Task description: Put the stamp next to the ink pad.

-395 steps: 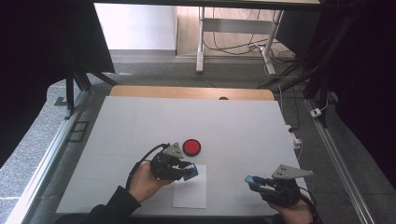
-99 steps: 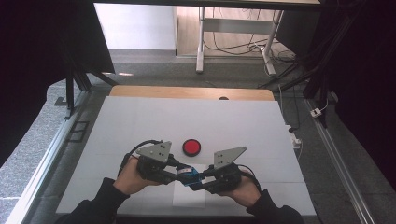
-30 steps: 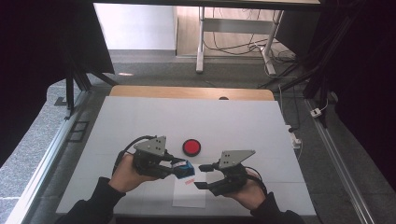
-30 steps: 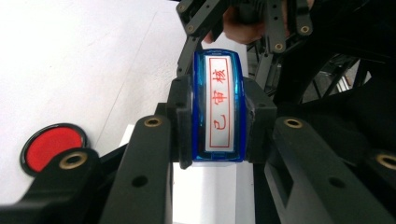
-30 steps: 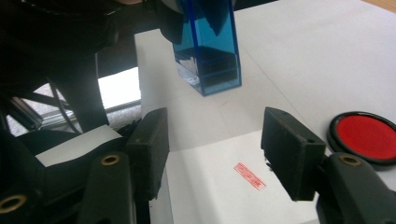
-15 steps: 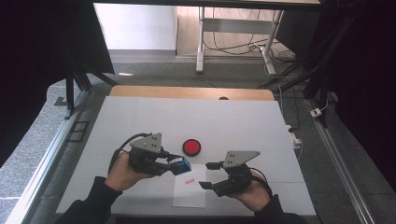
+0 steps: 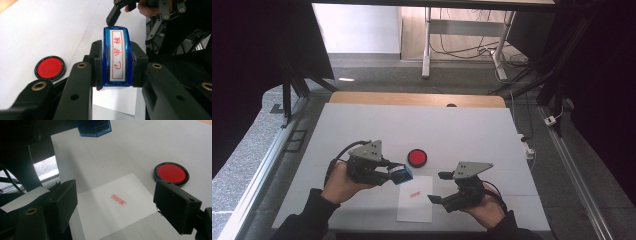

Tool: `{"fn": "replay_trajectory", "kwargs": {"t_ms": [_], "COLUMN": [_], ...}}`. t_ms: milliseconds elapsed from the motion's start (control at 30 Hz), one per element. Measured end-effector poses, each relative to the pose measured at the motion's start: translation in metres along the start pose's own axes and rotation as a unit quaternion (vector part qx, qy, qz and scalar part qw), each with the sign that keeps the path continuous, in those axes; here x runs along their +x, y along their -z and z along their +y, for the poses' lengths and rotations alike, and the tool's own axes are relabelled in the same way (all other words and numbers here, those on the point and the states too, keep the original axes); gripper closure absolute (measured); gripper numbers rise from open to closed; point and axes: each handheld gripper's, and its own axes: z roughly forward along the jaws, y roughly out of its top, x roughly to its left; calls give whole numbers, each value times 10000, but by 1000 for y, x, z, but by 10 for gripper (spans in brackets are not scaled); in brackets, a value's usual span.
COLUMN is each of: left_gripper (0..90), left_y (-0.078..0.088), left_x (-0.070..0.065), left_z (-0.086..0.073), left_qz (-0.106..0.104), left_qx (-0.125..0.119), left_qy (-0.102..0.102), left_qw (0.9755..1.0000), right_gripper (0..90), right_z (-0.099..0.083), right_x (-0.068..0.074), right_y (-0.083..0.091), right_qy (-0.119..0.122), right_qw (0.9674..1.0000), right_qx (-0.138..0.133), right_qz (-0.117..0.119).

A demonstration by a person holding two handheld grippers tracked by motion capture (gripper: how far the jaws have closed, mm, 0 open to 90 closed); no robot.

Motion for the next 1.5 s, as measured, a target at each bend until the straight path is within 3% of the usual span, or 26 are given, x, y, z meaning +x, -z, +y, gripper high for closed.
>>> {"fn": "replay_trajectory", "kwargs": {"t_ms": [400, 633, 733, 1000, 1267, 1500], "left_gripper": [691, 692, 691, 691, 691, 692], "left_y": [1, 2, 3, 4, 7, 9], "left_x": [5, 9, 11, 18, 26, 31], "left_z": [-4, -7, -9, -16, -24, -29], "left_qz": [293, 407, 474, 650, 836, 988], "left_qx": [137, 161, 198, 332, 397, 460], "left_qy": [179, 328, 368, 504, 632, 734], "left_qw": [9993, 9985, 9980, 9961, 9937, 9913], "right_gripper": [78, 17, 1, 0, 0, 0], "right_z": [-8, -13, -17, -27, -39, -47], "right_x": [-3, -3, -3, -8, -13, -16], "right_y": [8, 7, 7, 18, 30, 42], "right_qy": [-95, -65, -164, -376, -562, -544], "right_qw": [9996, 9985, 9975, 9936, 9861, 9814], "right_qx": [85, 307, 318, 429, 513, 673], "right_qz": [-264, -459, -605, -980, -1480, -1712]}}
